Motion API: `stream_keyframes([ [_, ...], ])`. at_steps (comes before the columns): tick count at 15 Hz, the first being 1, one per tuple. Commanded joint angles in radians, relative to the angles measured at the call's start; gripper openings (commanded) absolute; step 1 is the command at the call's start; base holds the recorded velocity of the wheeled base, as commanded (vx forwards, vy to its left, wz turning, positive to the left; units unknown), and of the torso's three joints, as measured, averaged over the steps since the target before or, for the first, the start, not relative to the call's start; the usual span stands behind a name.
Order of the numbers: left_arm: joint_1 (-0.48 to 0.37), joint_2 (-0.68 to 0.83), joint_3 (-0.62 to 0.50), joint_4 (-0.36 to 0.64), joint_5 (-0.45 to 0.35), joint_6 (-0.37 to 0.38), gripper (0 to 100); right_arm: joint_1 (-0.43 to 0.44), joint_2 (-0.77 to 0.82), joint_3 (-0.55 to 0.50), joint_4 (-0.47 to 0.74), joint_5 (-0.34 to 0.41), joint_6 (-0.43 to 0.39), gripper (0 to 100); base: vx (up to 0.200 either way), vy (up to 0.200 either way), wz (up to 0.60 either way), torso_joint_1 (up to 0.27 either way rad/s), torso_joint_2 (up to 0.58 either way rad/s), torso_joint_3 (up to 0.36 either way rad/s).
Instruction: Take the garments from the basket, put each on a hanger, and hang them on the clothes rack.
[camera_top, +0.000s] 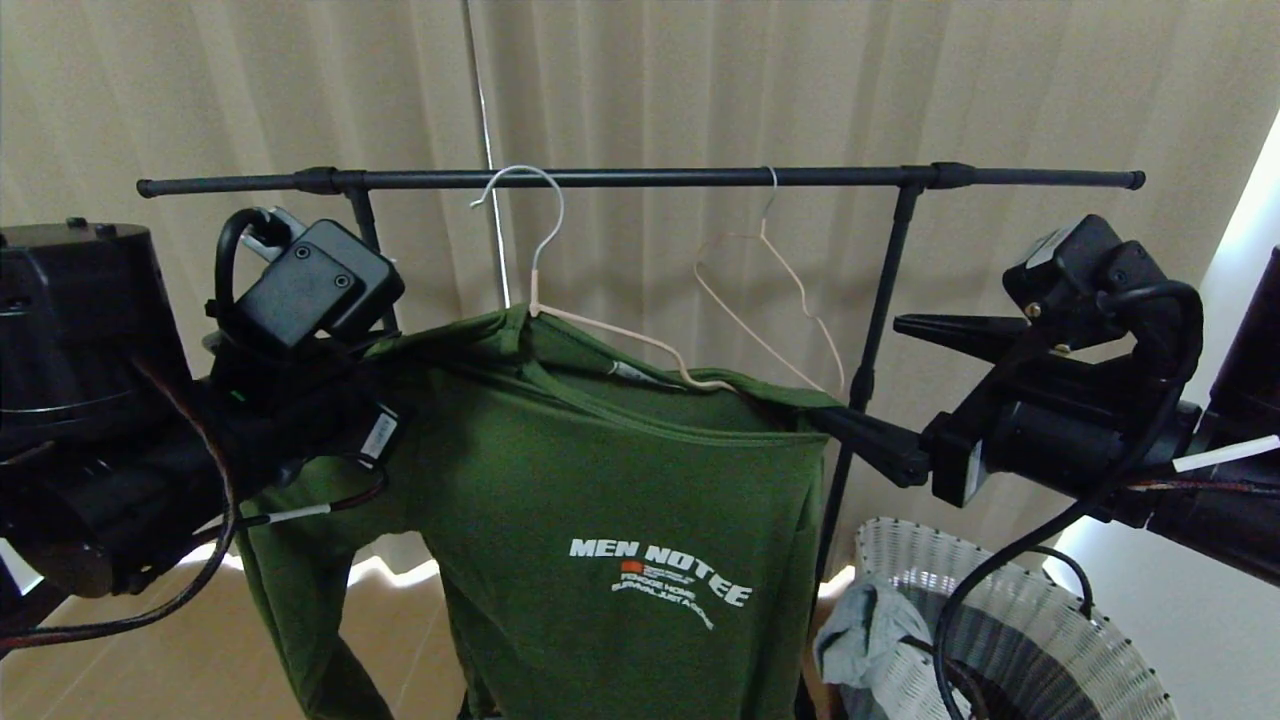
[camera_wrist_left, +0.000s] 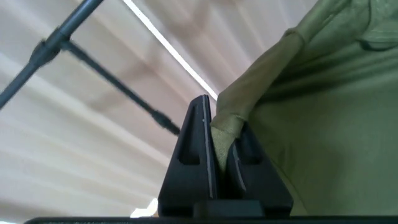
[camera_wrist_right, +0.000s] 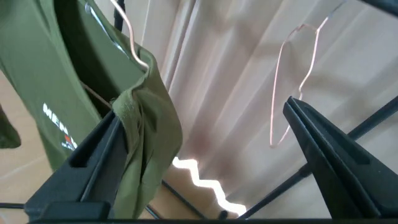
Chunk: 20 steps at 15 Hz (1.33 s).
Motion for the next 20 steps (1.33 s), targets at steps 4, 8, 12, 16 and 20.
stream_keyframes([
  [4, 0.005, 0.005, -0.004, -0.001, 0.046, -0.041, 0, 0.005, 0.003, -0.015, 0.0, 0.001, -0.053, 100, 0.0, 0.0, 0.0, 0.0, 0.0, 0.0],
  [8, 0.009, 0.005, -0.008, -0.001, 0.08, -0.05, 0, -0.041, 0.003, -0.021, -0.004, 0.004, -0.118, 100, 0.0, 0.0, 0.0, 0.0, 0.0, 0.0],
  [12, -0.008, 0.02, -0.005, -0.001, 0.07, -0.121, 0, -0.025, 0.014, -0.024, -0.013, 0.012, -0.116, 100, 0.0, 0.0, 0.0, 0.0, 0.0, 0.0],
  [16, -0.121, 0.025, -0.001, -0.051, 0.066, -0.211, 0, 0.076, 0.101, -0.128, -0.016, 0.002, -0.116, 100, 0.0, 0.0, 0.0, 0.0, 0.0, 0.0],
  [20, -0.144, 0.023, 0.002, -0.085, 0.066, -0.2, 0, 0.091, 0.166, -0.214, -0.011, -0.005, -0.118, 100, 0.0, 0.0, 0.0, 0.0, 0.0, 0.0],
])
